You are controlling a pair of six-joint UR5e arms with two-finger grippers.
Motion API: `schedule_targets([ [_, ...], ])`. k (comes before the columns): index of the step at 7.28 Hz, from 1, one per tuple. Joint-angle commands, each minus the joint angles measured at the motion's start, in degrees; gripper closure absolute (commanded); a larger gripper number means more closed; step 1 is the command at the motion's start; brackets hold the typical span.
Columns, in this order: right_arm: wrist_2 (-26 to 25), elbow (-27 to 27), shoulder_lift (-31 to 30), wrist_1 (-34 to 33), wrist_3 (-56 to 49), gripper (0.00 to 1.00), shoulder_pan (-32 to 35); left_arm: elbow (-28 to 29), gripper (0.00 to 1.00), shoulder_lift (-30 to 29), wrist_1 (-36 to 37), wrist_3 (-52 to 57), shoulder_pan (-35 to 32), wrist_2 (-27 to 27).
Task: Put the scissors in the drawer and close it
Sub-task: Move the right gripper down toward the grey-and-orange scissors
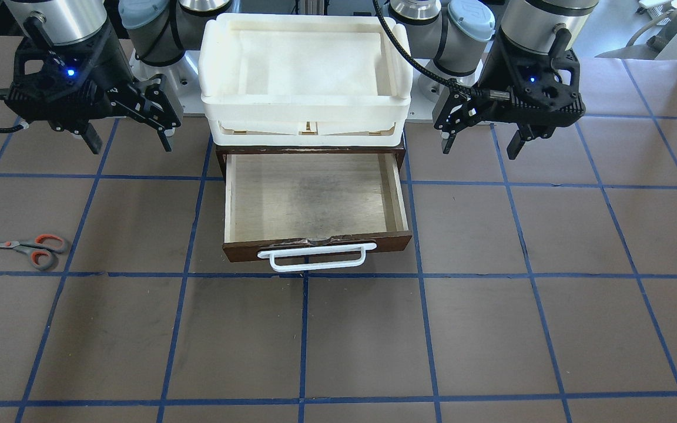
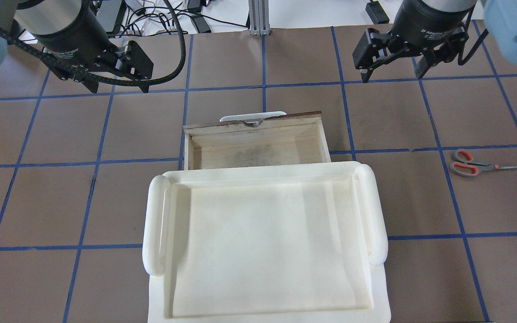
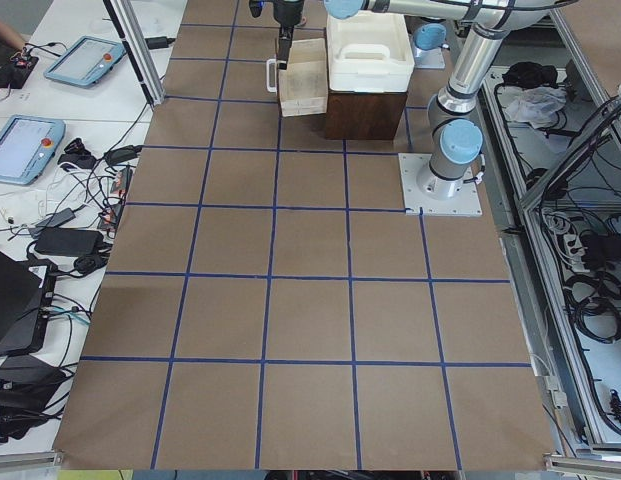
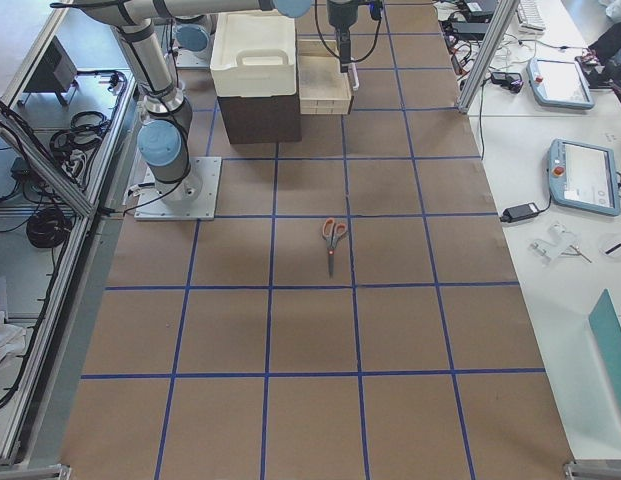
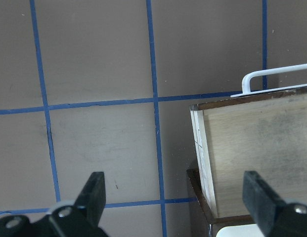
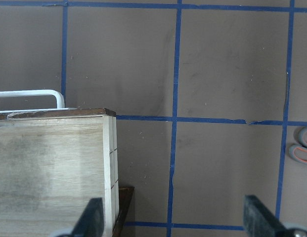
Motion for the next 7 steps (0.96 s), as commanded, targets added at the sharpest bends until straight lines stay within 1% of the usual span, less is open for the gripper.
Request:
schedule_targets([
  [1,-0.15,2.93,-0.28,0.01,-9.93,0.01,-0.88,0.0,0.0,-0.08,-0.01,0.01,-0.04,0.04],
  [3,-0.33,5.66,-0.37,0.53,-21.19,0.03,-3.16,0.0,0.0,-0.26,0.07,-0.25,-0.04,0.04],
  [4,-0.5,7.94,-0.37,0.19,-28.21,0.03,-5.79,0.0,0.0,-0.35,0.16,-0.25,-0.04,-0.05],
  [7,-0.33,14.01,-0.37,-0.17,-53.95,0.05,-18.69,0.0,0.0,-0.61,0.16,-0.34,-0.04,-0.05],
])
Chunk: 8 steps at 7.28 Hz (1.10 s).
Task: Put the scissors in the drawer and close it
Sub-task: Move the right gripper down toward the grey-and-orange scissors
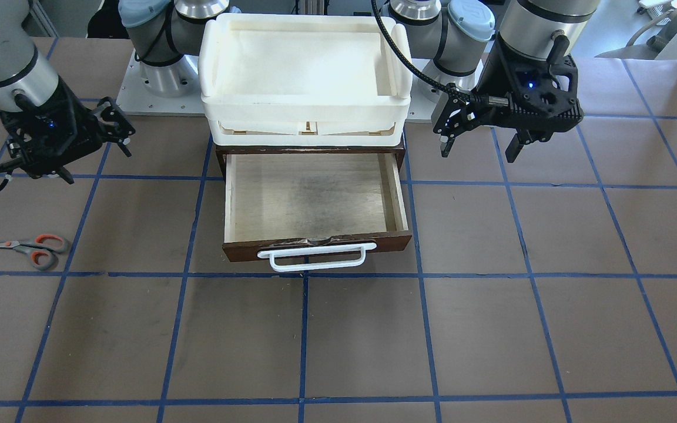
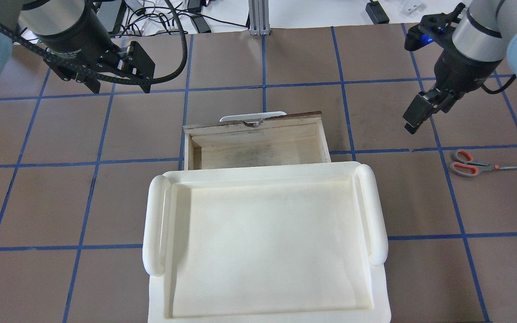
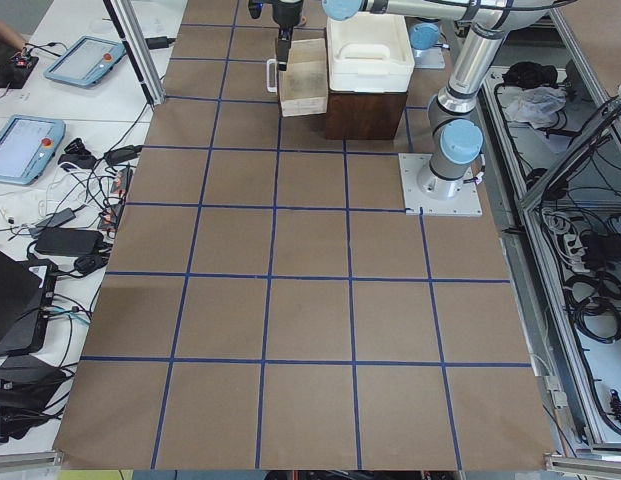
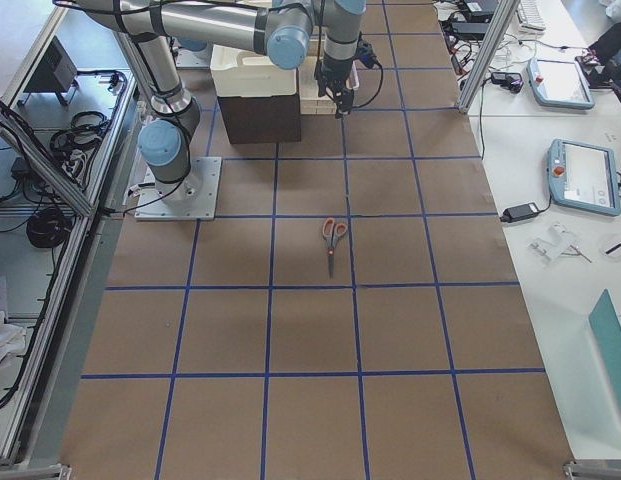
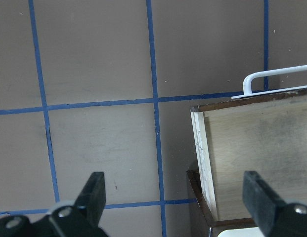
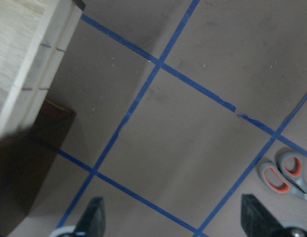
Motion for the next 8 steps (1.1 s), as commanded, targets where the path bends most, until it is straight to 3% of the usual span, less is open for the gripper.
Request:
schedule_targets([
  [1,0.0,4.64,0.26,-2.22,-21.44,0.05,-10.23,0.09,0.0,-0.26,0.01,-0.32,0.0,0.08],
  [3,-0.79,9.04,0.52,-9.94,-40.02,0.05,-17.72,0.09,0.0,-0.44,0.62,-0.5,0.0,0.08],
  [6,-0.96,11.26,6.31,-16.87,-56.42,0.05,-24.15,0.09,0.0,-0.35,1.32,-0.15,0.0,0.09],
  [8,-0.97,16.06,10.0,-30.29,-65.02,0.05,-26.79,0.0,0.0,-0.35,1.32,-0.06,-0.09,0.09],
])
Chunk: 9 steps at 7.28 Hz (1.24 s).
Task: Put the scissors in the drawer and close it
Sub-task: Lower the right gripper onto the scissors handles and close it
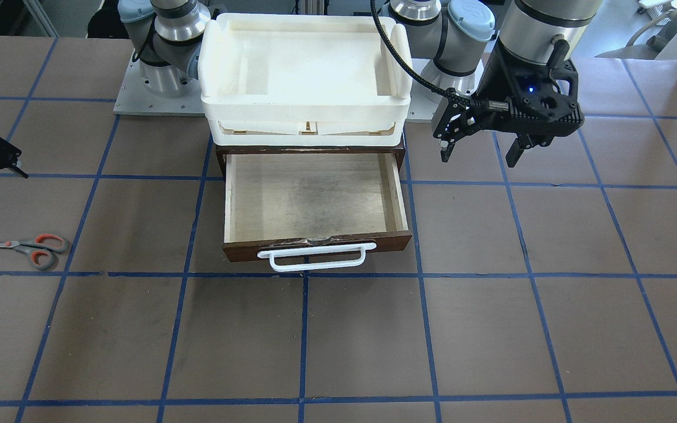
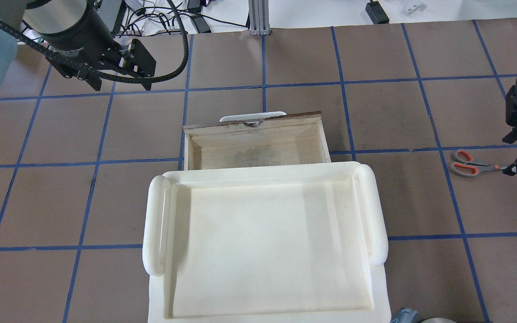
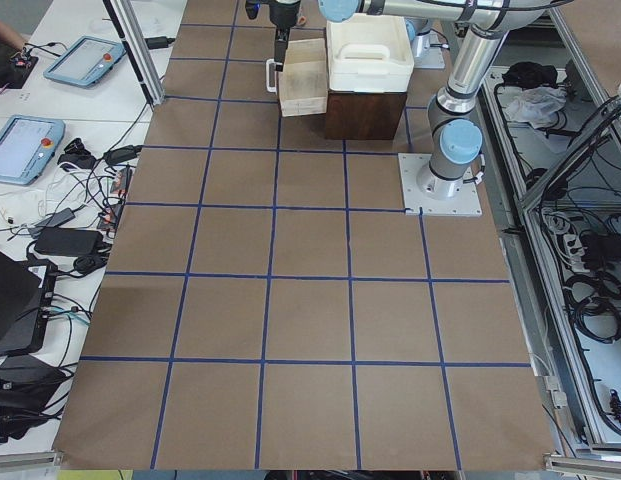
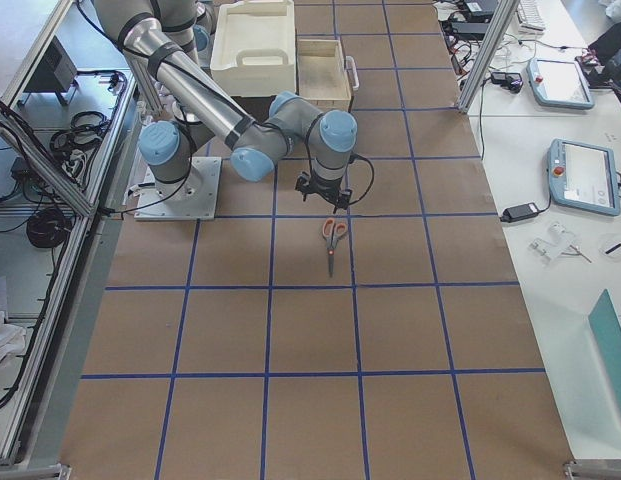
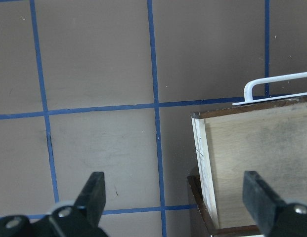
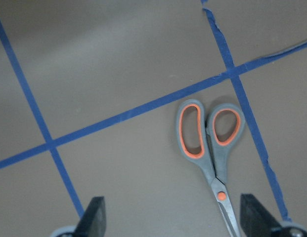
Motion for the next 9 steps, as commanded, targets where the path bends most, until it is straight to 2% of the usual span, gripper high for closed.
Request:
schedule_targets([
  [1,0.71,7.05,2.95,-14.61,-9.8,0.05,-4.22,-0.04,0.0,-0.07,0.07,-0.1,-0.08,0.04],
  [2,1.24,8.39,4.43,-18.94,-14.11,0.05,-5.29,-0.04,0.0,0.1,0.07,-0.01,0.0,-0.05],
  [3,1.33,8.41,5.75,-20.38,-16.07,0.05,-5.3,0.05,0.0,-0.16,0.07,-0.1,-0.08,0.04],
  [4,1.42,8.49,6.46,-21.87,-22.61,0.05,-5.3,-0.04,0.0,0.28,0.07,-0.01,0.0,0.04],
  [6,3.26,8.58,7.96,-23.02,-23.82,0.05,-5.3,-0.12,0.0,-0.07,-0.02,-0.36,-0.34,0.04],
  [9,3.35,8.49,11.55,-28.29,-23.12,0.09,-5.04,-0.21,0.0,0.28,0.16,-0.36,-0.35,0.04],
])
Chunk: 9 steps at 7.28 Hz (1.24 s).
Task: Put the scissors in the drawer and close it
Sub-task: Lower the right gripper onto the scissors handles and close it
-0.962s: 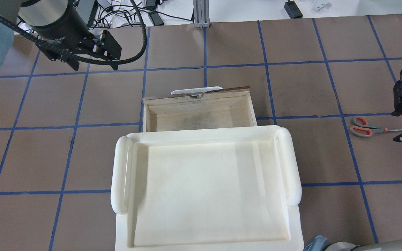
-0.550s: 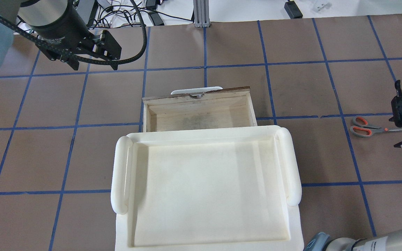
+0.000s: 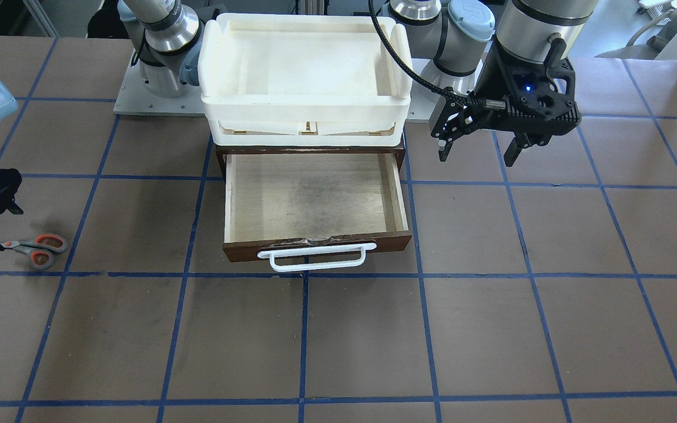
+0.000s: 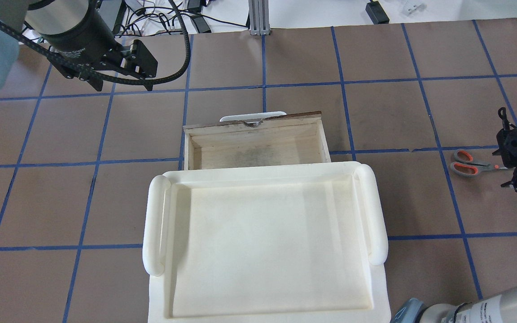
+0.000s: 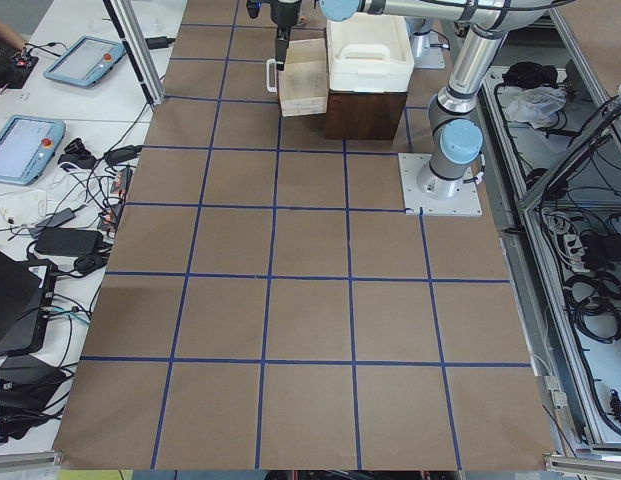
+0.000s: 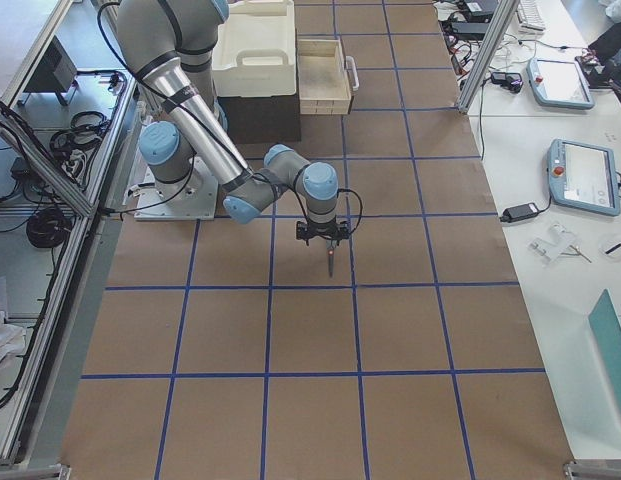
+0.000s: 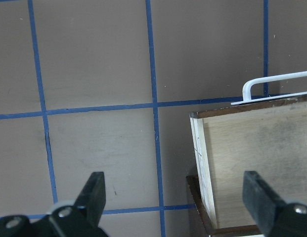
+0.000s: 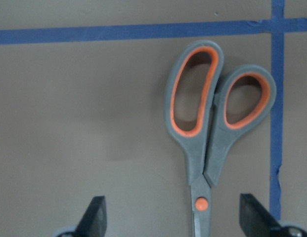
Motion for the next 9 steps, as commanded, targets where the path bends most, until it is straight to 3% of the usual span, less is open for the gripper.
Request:
schedule_targets([
  [1,0.11,0.05,1.58,-1.84,0.73,0.09,0.48,-0.02,0.0,-0.2,0.07,-0.04,-0.02,0.02],
  [9,0.03,0.05,2.02,-1.49,0.73,0.18,1.8,-0.29,0.0,-0.02,0.07,-0.13,-0.02,-0.07],
])
